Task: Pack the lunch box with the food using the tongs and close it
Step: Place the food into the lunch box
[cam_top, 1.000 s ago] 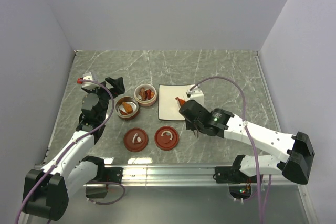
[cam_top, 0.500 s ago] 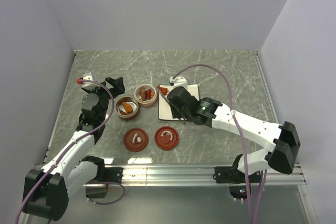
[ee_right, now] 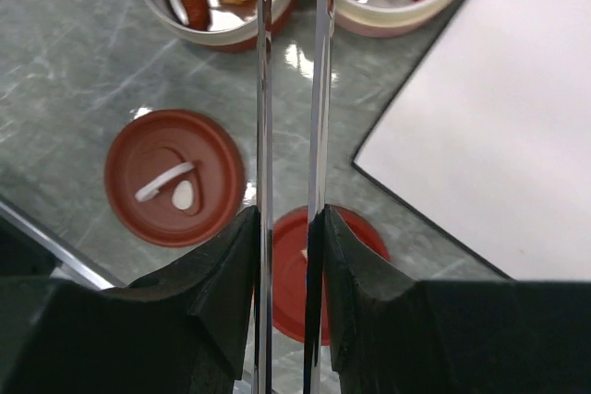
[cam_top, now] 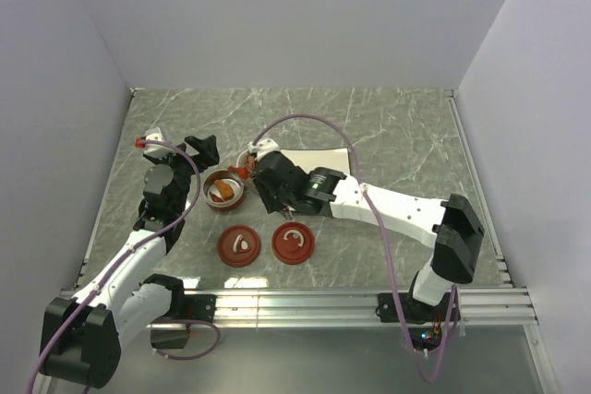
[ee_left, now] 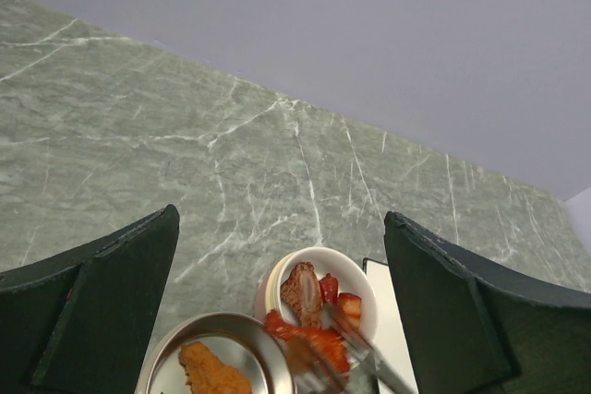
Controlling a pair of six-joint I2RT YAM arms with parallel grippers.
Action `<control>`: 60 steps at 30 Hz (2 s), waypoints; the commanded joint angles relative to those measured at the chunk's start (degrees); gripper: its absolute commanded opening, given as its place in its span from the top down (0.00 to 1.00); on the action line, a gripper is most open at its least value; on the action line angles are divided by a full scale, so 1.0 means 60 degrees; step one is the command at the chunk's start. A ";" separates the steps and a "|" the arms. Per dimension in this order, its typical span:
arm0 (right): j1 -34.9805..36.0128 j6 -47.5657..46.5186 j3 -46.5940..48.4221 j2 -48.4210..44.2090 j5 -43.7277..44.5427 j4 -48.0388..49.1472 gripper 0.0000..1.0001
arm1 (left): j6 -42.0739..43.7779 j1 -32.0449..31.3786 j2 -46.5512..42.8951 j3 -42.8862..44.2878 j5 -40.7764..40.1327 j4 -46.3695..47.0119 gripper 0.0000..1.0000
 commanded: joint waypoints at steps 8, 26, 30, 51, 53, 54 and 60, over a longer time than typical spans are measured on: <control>0.0525 -0.0486 0.1631 0.1112 -0.0530 0.0184 0.79 | -0.0092 0.0057 -0.0128 0.0065 0.0083 0.0416 0.01; 0.0876 -0.0442 0.1705 0.1435 -0.0677 -0.0022 0.78 | -0.0106 0.0057 -0.0157 0.0064 0.0098 0.0431 0.00; 0.0892 -0.0442 0.1705 0.1450 -0.0692 -0.0065 0.77 | -0.0092 0.0057 -0.0171 0.0050 0.0098 0.0431 0.00; 0.0906 -0.0486 0.1603 0.0938 0.0157 -0.0080 0.38 | -0.0092 0.0057 -0.0171 0.0050 0.0113 0.0431 0.01; 0.0906 -0.0486 0.1530 0.0734 0.0332 -0.0095 0.38 | -0.0106 0.0057 -0.0171 0.0050 0.0113 0.0446 0.01; 0.0892 -0.0472 0.1443 0.0660 0.0406 -0.0080 0.38 | -0.0092 0.0042 -0.0171 0.0050 0.0113 0.0446 0.01; 0.0862 -0.0355 0.0930 -0.0014 0.0978 -0.0080 0.37 | -0.0092 0.0057 -0.0142 0.0064 0.0113 0.0446 0.01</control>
